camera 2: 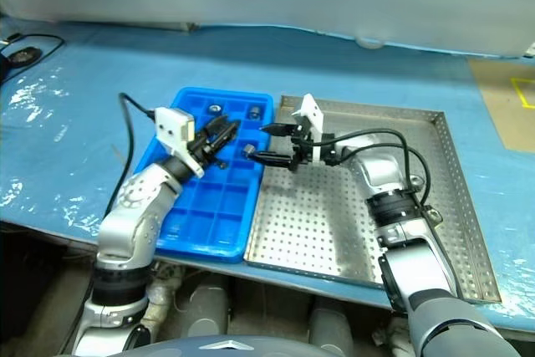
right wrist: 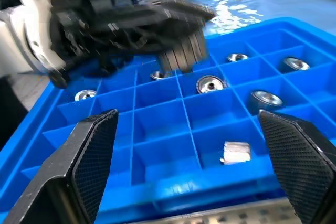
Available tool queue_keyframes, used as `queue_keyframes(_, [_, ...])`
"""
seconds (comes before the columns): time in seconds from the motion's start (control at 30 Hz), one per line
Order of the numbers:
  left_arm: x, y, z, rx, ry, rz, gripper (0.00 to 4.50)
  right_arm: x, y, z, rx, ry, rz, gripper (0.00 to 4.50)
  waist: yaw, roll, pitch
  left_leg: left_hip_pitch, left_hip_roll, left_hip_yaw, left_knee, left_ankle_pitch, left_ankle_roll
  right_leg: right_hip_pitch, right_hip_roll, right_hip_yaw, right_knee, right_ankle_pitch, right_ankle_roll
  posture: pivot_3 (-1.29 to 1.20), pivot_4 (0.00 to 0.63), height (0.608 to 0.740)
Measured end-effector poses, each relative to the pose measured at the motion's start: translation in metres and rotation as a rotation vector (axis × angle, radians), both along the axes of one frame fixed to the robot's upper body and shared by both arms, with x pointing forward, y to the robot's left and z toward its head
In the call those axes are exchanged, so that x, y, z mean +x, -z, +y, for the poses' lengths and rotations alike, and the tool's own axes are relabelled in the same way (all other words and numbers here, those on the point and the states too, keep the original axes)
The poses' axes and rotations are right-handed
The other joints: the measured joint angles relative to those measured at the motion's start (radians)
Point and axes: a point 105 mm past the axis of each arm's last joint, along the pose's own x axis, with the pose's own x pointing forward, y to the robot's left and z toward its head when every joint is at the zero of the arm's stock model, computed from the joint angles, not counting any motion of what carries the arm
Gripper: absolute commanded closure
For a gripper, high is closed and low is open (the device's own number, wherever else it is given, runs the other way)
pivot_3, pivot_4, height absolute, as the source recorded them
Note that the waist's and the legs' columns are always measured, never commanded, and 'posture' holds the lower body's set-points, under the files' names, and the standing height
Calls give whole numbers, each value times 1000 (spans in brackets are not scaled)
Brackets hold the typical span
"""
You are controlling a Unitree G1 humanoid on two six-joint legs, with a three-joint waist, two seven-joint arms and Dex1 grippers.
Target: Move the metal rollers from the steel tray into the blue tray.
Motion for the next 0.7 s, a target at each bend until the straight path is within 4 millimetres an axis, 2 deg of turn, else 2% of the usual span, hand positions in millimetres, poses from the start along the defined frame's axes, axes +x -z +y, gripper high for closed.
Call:
queue_keyframes(0.07, [-8,3,8,1,-44,4,3470,0,3,2,-6,-19,2,0,1,0,0,-1,0,-1,0,0,0,-1,0,-1,0,0,0,391,150,740])
queue_keyframes(0.3, [-33,39,35,51,-179,120,3470,-1,10,4,-23,-42,14,0,21,0,0,-7,2,-6,0,2,-4,-5,2,-5,1,0,0,394,150,740])
queue_keyframes(0.6, [-45,62,46,151,-243,182,3470,-5,22,6,-31,-42,38,0,47,0,0,-6,2,-9,1,3,-6,-4,2,-7,4,0,0,385,150,740])
queue_keyframes(0.7, [-47,67,46,133,-260,204,3470,-5,24,5,-40,-39,39,0,47,0,0,-6,2,-10,1,4,-6,-4,2,-7,5,0,0,384,150,740])
